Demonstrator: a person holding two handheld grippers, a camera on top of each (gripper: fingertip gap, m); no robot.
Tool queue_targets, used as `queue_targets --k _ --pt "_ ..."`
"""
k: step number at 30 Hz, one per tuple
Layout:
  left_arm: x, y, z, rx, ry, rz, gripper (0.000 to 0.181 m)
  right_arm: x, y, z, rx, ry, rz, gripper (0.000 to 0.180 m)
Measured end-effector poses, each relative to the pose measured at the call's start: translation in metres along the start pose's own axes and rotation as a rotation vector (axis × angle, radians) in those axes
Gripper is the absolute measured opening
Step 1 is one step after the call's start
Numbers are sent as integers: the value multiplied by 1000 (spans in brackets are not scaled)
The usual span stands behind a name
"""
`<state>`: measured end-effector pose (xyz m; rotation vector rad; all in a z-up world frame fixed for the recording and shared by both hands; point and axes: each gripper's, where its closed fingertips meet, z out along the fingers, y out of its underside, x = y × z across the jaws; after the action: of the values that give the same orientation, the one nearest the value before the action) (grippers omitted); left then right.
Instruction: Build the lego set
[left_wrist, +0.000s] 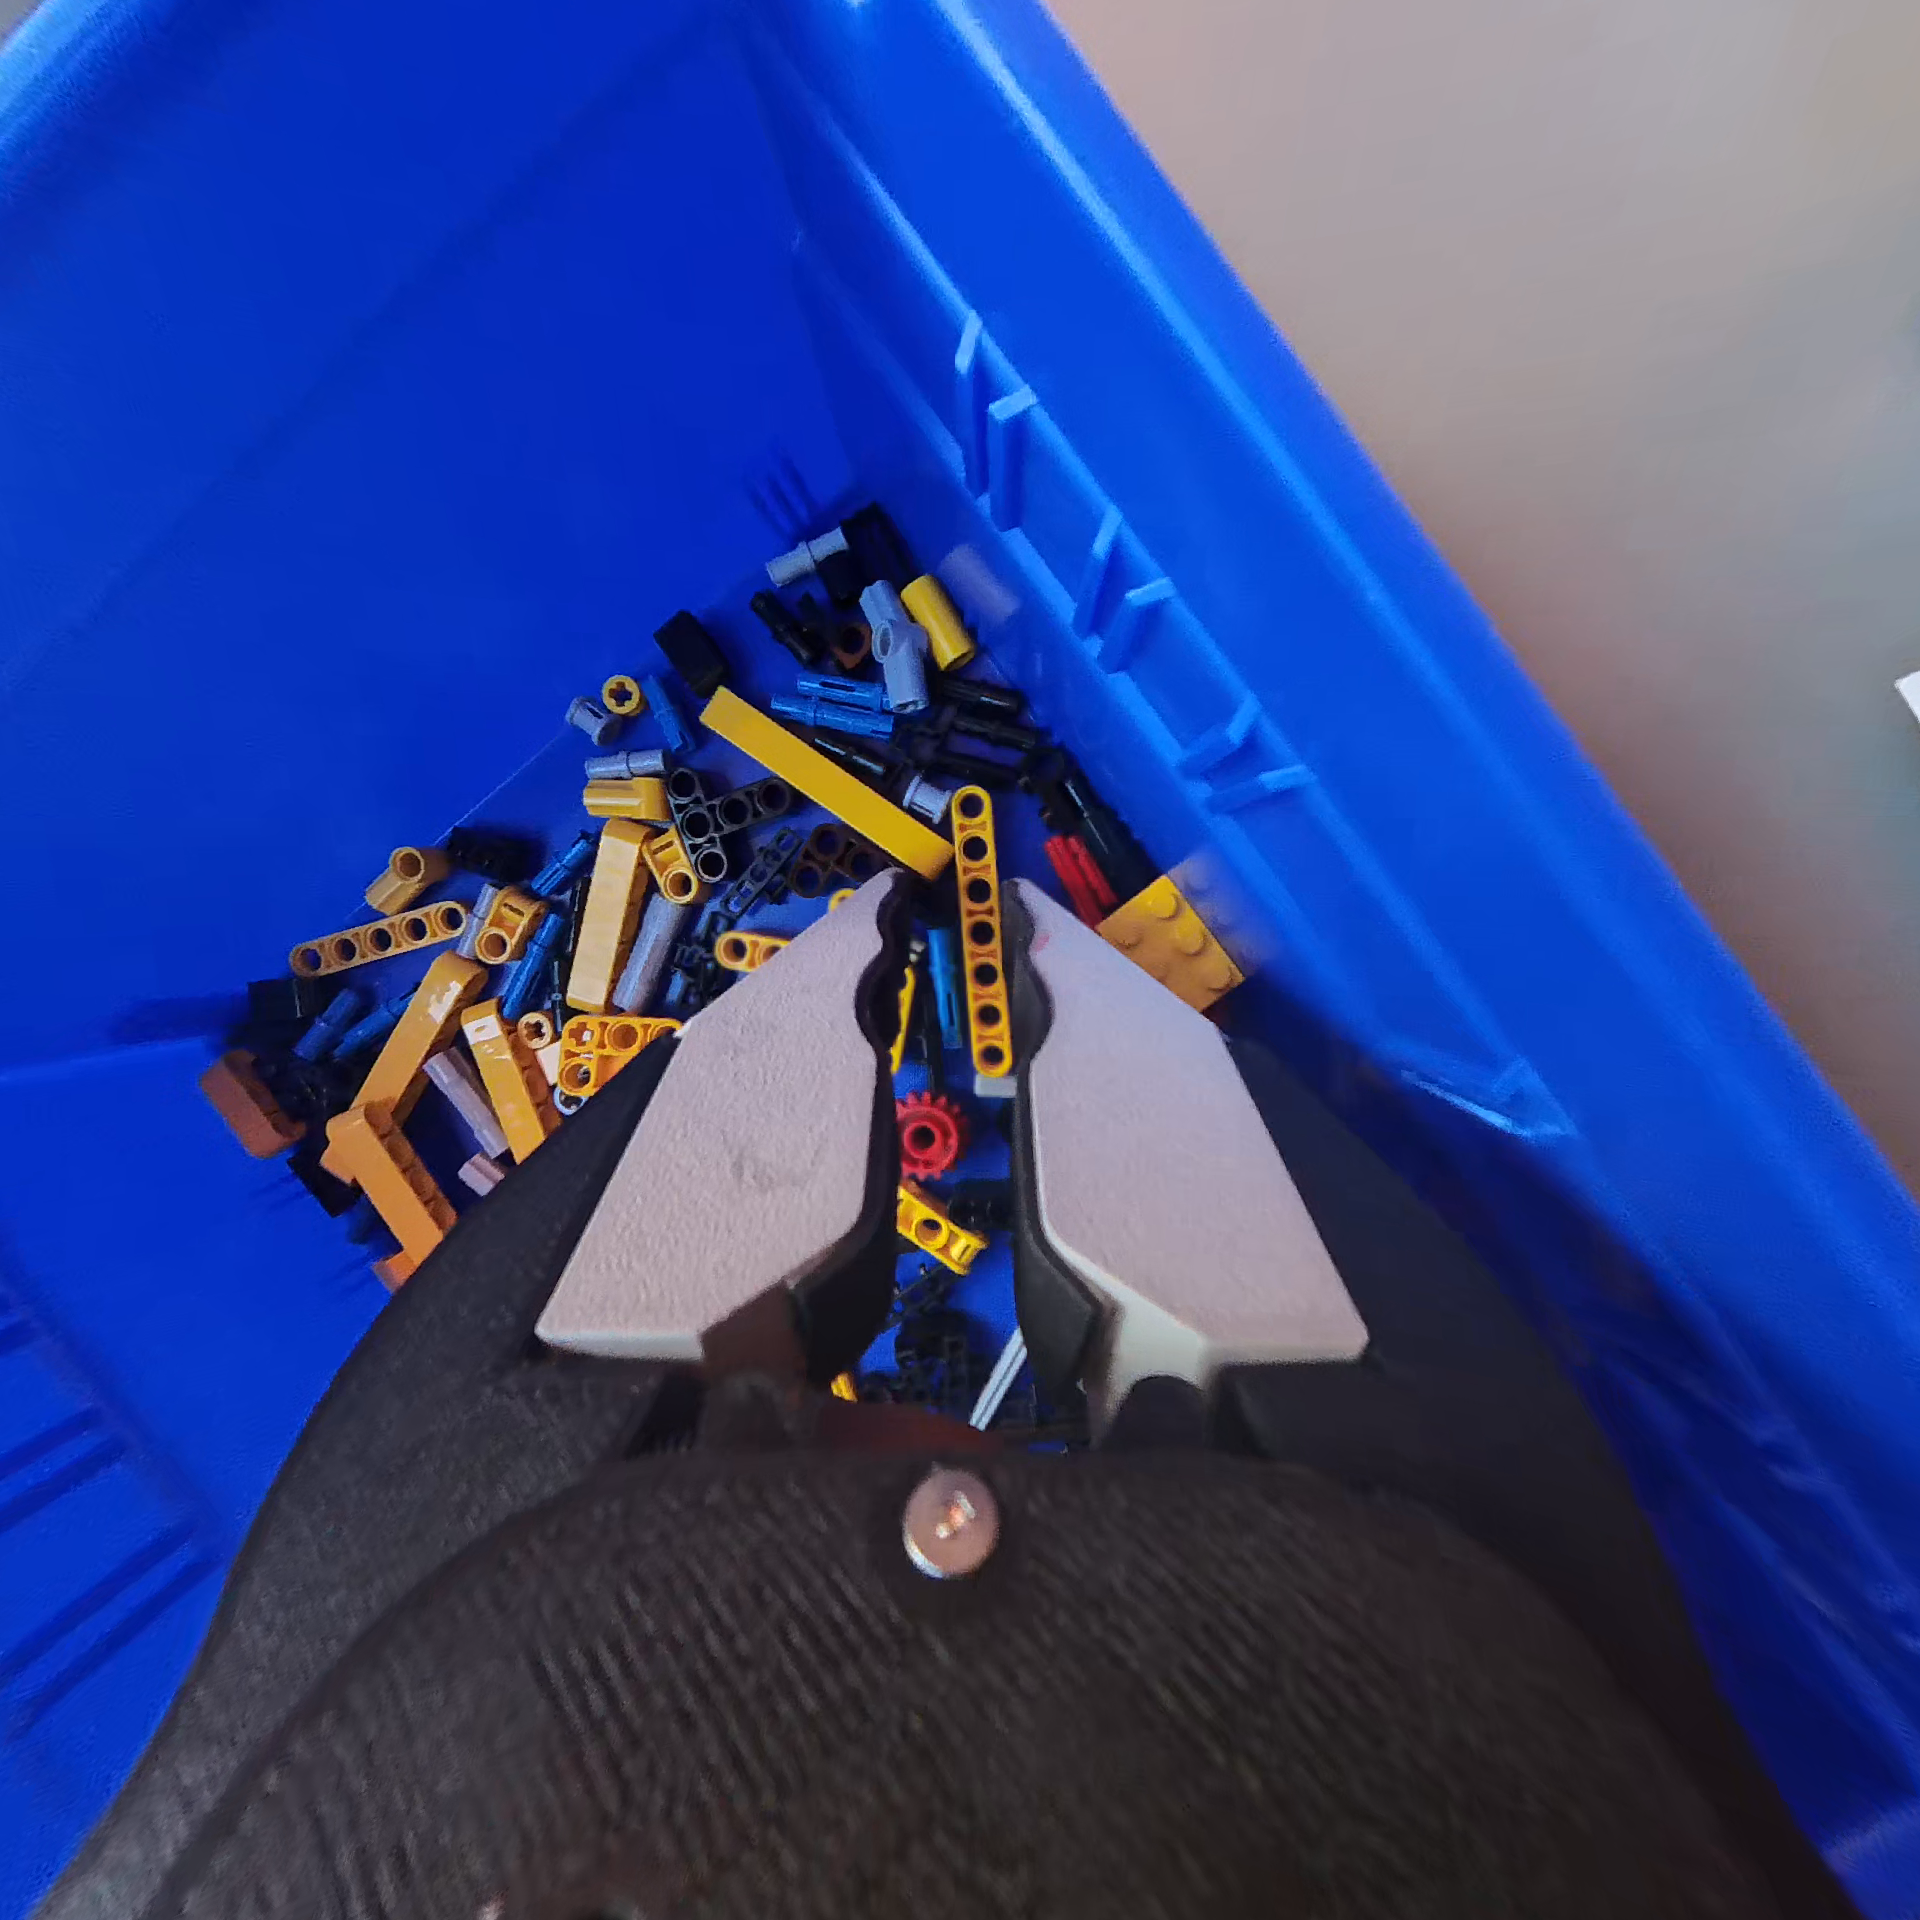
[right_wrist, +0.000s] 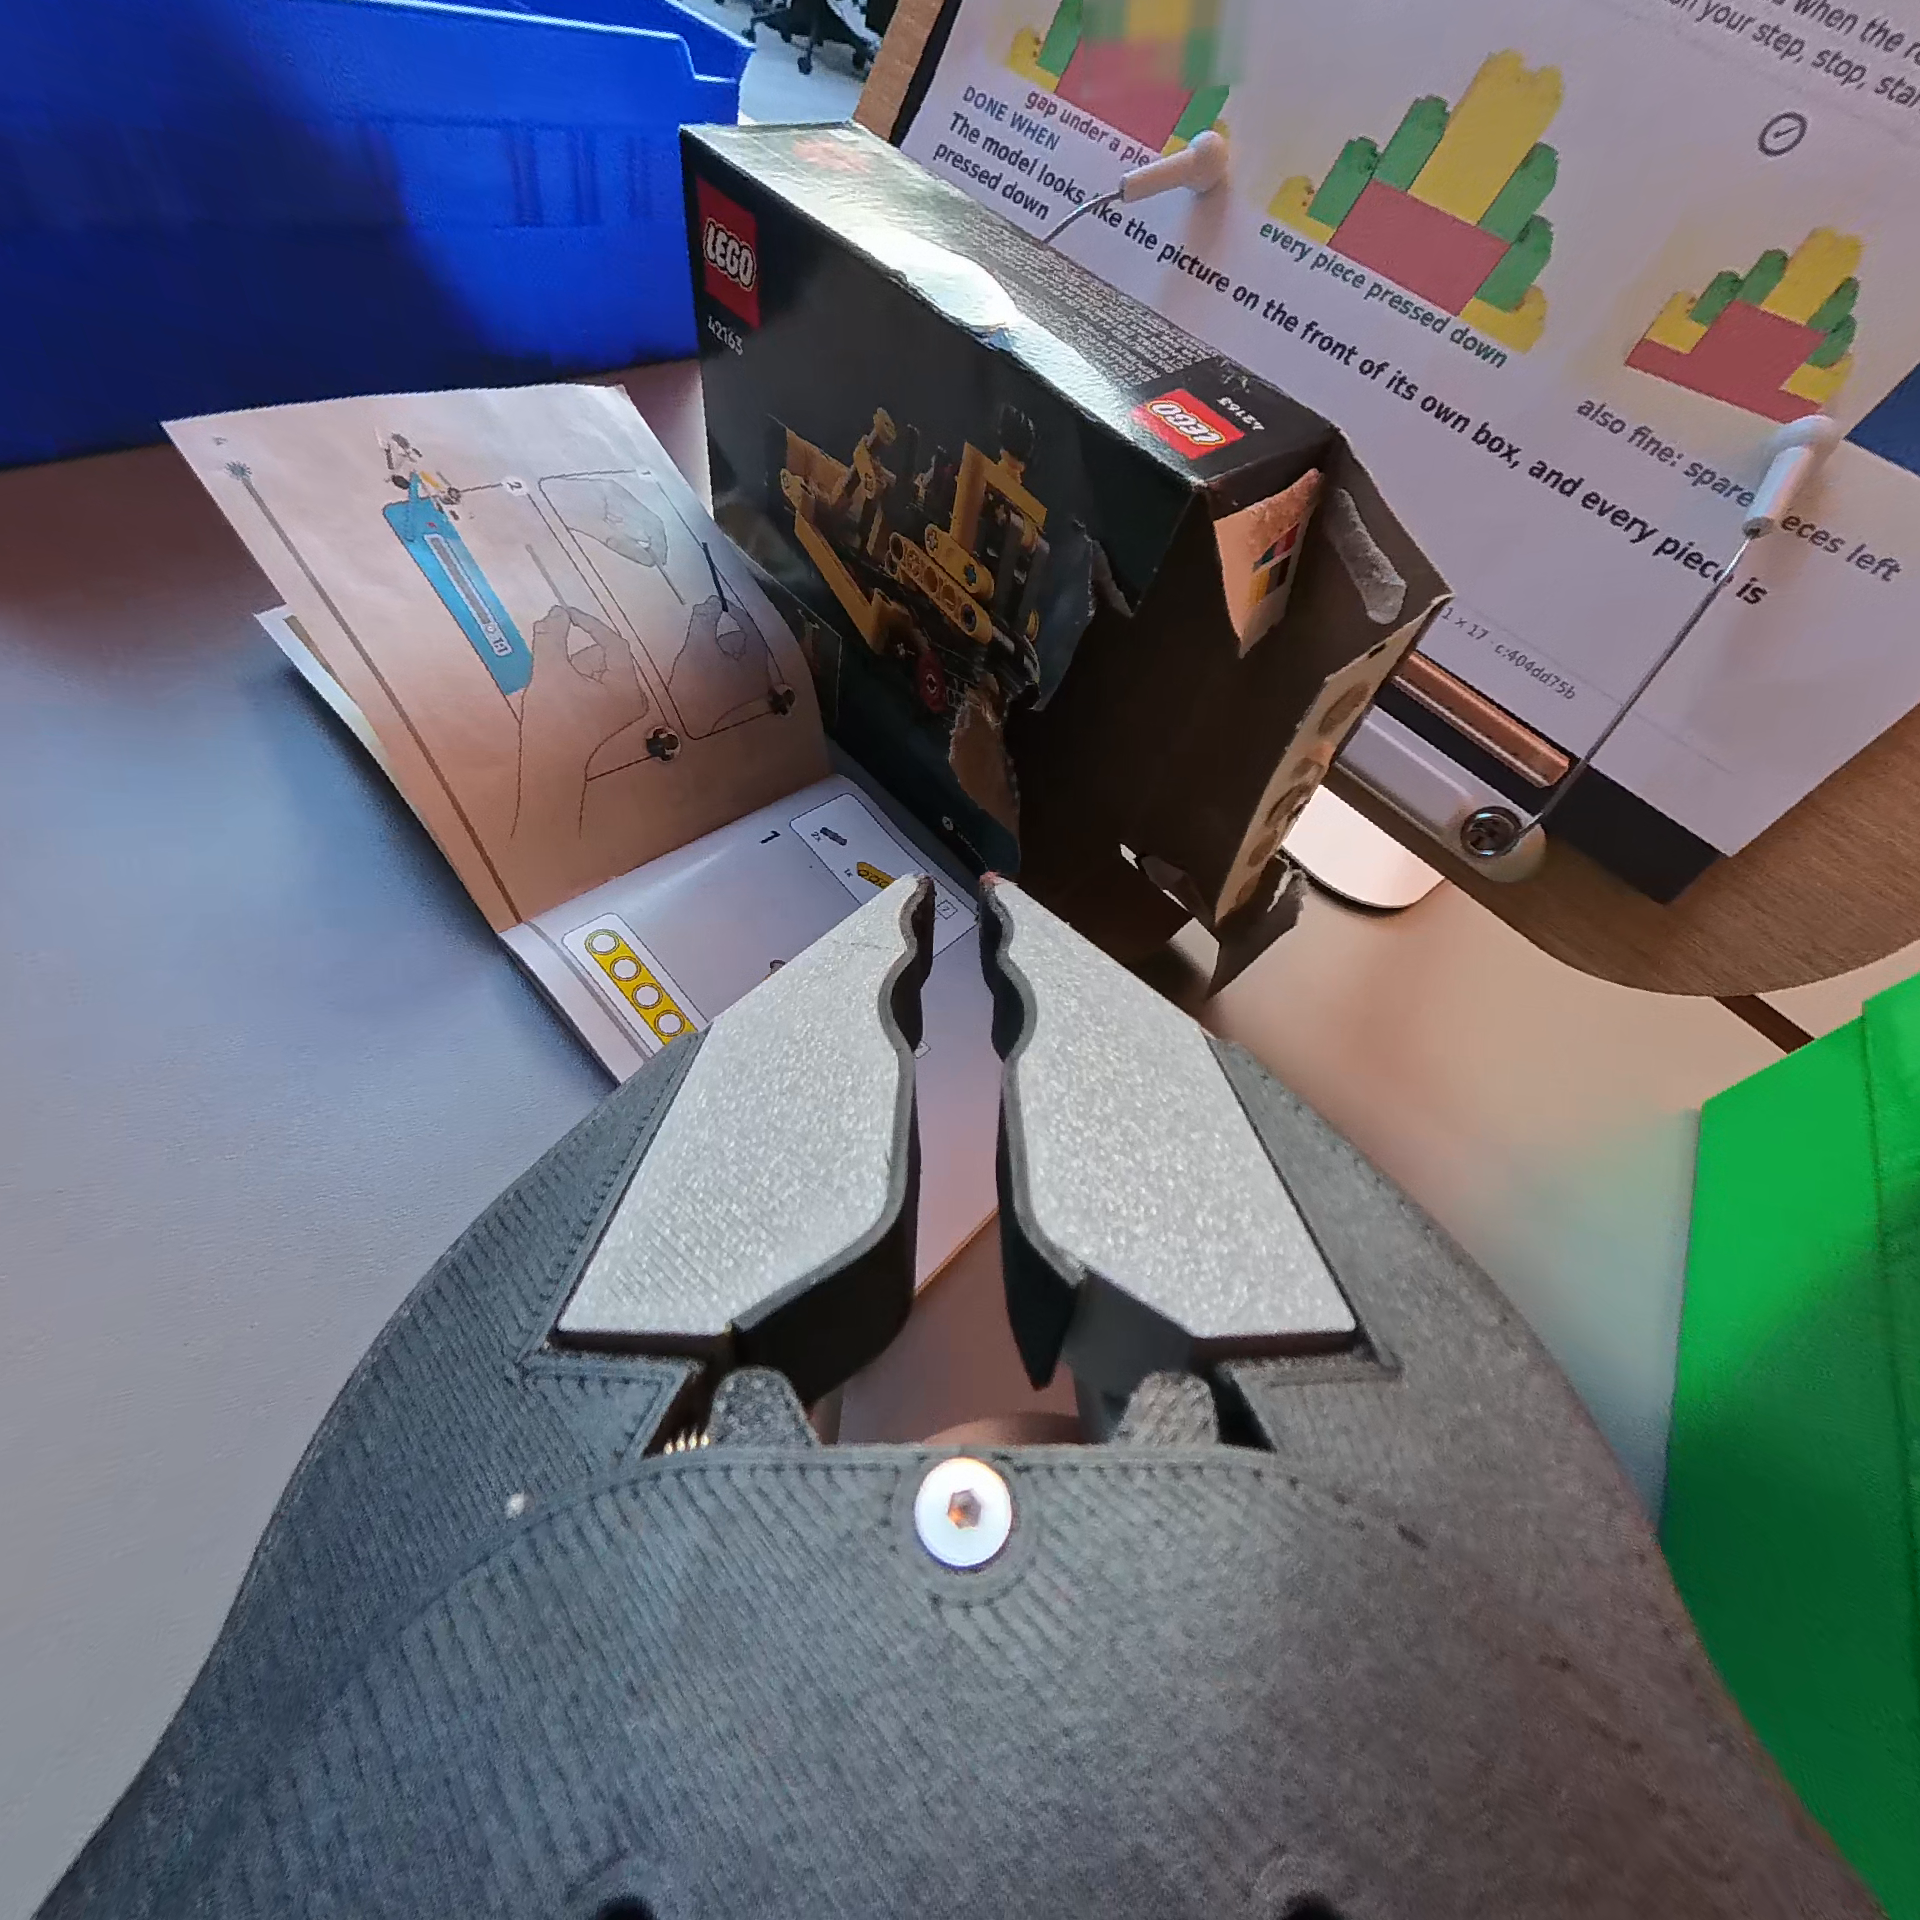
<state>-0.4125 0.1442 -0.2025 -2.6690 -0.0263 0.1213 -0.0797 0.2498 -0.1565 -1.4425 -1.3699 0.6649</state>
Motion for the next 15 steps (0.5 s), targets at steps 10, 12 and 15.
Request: queue_targets --k 10,12,15 --pt "0 15 -7 -81 -20 57 18 -1 0 0 1 -3 -2 5" --pt "2 17 -9 -96 -13 68 13 -1 -1 0 3 -2 -4 5" --pt "5 17 -9 -106 -26 91 16 -1 -1 0 3 -3 -4 5"
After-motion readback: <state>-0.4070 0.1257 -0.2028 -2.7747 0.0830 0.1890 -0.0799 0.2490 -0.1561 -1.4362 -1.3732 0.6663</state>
